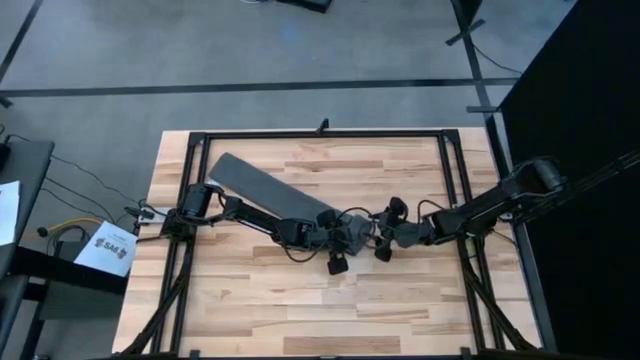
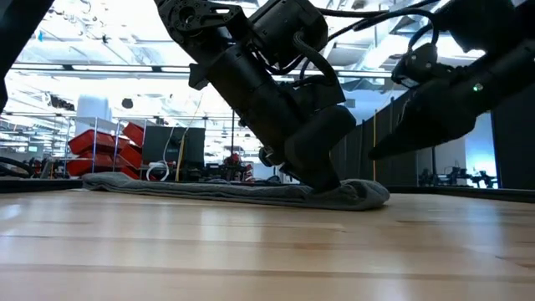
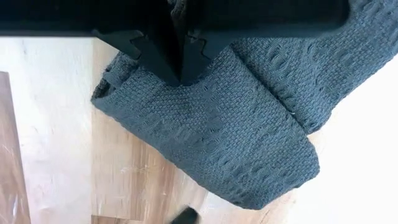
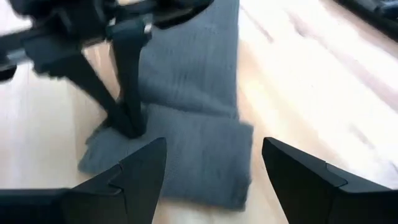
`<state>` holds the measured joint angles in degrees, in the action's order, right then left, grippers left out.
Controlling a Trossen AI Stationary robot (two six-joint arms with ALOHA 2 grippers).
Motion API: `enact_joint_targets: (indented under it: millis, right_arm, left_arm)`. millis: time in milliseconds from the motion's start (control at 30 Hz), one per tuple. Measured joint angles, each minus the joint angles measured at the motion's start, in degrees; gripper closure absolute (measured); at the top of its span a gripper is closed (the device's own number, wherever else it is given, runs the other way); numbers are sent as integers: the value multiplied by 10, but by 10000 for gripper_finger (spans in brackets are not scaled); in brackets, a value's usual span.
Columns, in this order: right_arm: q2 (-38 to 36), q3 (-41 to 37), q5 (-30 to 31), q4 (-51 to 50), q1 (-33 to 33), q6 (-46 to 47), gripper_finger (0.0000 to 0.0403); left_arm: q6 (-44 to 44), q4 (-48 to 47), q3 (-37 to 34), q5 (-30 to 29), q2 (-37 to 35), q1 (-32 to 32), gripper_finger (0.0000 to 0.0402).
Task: Roll towel
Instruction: Roll the gray towel
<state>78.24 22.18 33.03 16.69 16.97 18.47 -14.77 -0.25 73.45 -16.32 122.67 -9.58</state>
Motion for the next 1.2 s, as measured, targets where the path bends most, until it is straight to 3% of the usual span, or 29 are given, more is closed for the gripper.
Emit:
enact_joint_targets:
  millis: [100, 300, 433, 667, 833, 933, 1067, 1200]
  right_arm:
    - [15, -5, 0, 31, -7, -8, 148]
    - [124, -25, -15, 115, -11, 24, 148]
    - [154, -23, -12, 112, -11, 29, 148]
    - [35, -27, -7, -4, -4, -8, 148]
    - [-16, -41, -6, 41, -1, -12, 152]
    - [-11, -45, -6, 64, -1, -20, 201]
    - [14, -46, -7, 71, -1, -26, 361]
    - [50, -46, -7, 95, -7, -26, 395]
  left_arm:
    - [-1, 0, 0, 0, 0, 0, 396]
    - [-3, 0, 0, 0, 0, 0, 396]
    - [-3, 0, 0, 0, 0, 0, 396]
    - [-3, 5, 0, 1, 0, 0, 396]
    - [-13, 4, 0, 0, 0, -1, 396]
    - [-15, 4, 0, 0, 0, -2, 396]
    - [-16, 4, 0, 0, 0, -2, 396]
    - [-16, 4, 0, 0, 0, -2, 396]
